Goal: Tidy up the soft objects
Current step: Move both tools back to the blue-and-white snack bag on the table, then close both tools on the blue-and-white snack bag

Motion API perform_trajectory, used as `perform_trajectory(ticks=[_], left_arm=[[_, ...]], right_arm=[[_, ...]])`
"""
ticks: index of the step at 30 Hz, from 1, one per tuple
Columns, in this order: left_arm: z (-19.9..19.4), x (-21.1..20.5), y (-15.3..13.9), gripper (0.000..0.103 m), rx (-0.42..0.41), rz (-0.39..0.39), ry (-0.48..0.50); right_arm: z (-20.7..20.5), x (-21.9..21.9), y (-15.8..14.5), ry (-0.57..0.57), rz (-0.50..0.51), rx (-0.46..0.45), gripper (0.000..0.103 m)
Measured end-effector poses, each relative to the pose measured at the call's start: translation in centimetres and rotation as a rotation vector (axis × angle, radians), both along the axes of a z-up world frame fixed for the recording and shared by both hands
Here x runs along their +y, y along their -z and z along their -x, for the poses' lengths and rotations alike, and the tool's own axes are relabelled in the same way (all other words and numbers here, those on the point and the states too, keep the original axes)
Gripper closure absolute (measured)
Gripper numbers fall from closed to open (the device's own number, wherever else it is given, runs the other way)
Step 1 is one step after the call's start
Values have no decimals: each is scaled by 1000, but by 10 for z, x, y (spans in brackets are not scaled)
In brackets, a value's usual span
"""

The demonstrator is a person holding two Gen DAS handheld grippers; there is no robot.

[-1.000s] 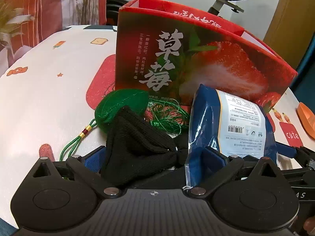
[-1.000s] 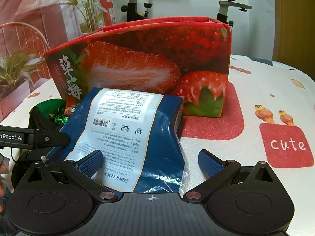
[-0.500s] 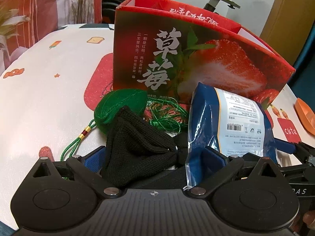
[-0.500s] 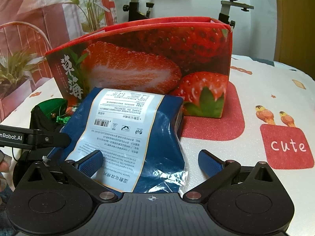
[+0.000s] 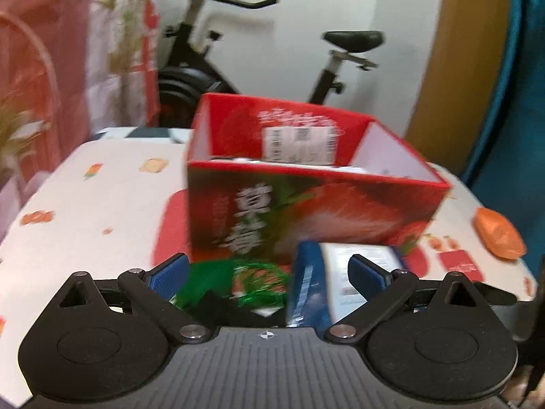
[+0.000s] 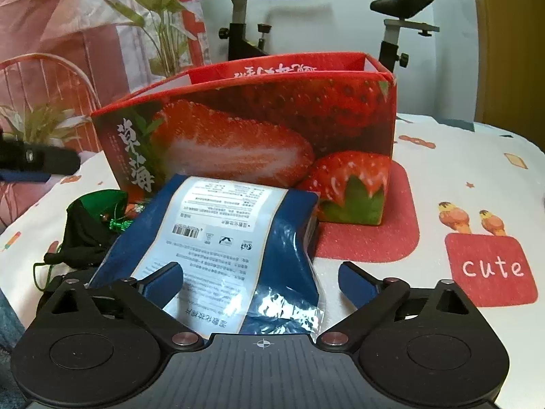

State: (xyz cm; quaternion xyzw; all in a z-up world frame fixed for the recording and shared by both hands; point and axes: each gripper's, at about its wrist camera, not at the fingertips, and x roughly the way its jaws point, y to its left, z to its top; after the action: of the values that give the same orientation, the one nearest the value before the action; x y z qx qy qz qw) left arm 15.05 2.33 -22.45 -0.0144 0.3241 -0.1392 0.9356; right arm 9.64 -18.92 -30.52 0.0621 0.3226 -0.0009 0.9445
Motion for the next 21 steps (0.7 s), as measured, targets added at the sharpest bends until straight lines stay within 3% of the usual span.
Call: perform_trajectory(ticks=[4,9,14,21], left_arm=[[-6,-17,0,17,14,29,78],[-23,-30,25,46,107,73,123],[-28,-30,52,48,192,110,130],[-24,-33,61,48,177,106,166]], right_arm=[[1,-1,1,-5,-3,-9,18],[3,-6,3,-7,-20,-13,27],[4,-10,3,-14,-33,-23,38],[3,-11,4,-20,-41,-23,41]])
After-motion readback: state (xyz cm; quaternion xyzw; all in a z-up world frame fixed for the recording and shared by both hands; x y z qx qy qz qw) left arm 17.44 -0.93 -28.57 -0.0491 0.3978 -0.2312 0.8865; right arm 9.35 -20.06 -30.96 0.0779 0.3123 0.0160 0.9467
